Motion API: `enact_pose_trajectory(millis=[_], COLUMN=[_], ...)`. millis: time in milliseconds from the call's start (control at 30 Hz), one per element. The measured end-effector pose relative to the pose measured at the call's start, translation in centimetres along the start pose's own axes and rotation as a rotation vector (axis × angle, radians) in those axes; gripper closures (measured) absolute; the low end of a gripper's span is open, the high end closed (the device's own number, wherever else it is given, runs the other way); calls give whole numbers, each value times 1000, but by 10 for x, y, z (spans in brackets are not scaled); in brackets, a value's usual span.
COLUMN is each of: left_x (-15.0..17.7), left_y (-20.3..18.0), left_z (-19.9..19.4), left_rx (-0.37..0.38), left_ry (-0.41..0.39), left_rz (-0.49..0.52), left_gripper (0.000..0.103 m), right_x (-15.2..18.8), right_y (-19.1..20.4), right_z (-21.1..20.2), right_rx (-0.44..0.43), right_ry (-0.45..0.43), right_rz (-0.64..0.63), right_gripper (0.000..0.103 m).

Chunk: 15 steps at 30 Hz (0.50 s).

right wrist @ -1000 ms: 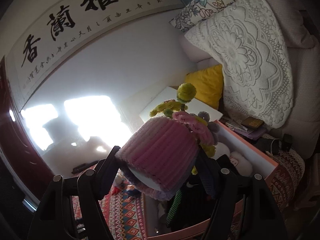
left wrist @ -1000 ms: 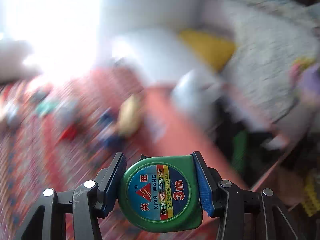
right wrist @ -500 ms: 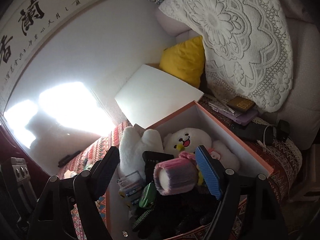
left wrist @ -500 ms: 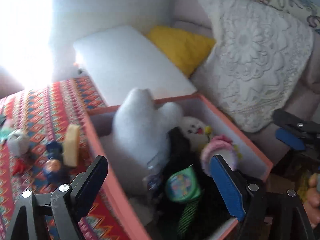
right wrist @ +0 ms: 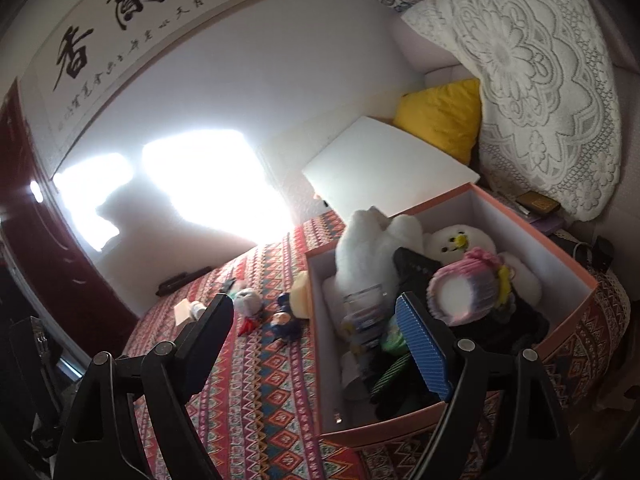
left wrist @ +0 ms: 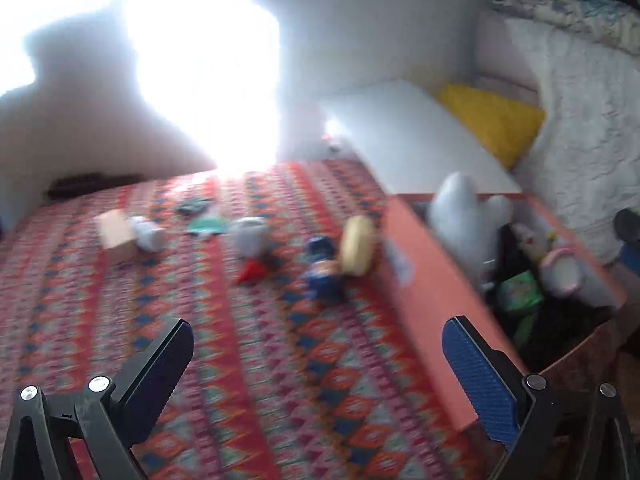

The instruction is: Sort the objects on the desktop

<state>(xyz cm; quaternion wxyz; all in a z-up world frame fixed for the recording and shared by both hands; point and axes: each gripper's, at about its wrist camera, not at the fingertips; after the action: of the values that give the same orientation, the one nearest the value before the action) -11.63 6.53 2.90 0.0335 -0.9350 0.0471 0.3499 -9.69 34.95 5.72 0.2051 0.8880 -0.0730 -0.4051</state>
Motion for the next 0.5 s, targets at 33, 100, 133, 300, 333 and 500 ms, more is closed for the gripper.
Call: enact_pose_trajectory(millis=[33,100,133,300,333,500], left_x=[6,17,22,43,48,64], left_y=[7,22,30,62,65,81], left_z=[-4,-11,-14,-29,-32,-44], left_rx=[-43,-125,-141,-127,-132,-146], left_ry=[1,2,3,7,5,2], left_rz=[-3,-12,-26,-77,-78,-115], left_gripper=[1,1,1,1,1,1], right_x=[5,16,21,49,54,77], right_y=[13,37,49,105,113,140], right_z=[2,6,9,18,18,20], right_rx=[-12,-35,-48,-94,-97,-96], right_ry=[5,20,29,69,71,86], right_rz=[-19,-54,-73,-154,-166,-205], right_gripper=[17,17,16,16,16,16])
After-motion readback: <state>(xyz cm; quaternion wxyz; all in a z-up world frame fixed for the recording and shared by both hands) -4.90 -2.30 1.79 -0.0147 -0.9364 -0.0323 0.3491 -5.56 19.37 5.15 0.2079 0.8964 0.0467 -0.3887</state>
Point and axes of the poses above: each gripper's, at about its wrist camera, not at the fingertips, and z roughly the way its jaws point, y to its left, x to its underside, and after that the axes turned 12 degrees about y, right-handed
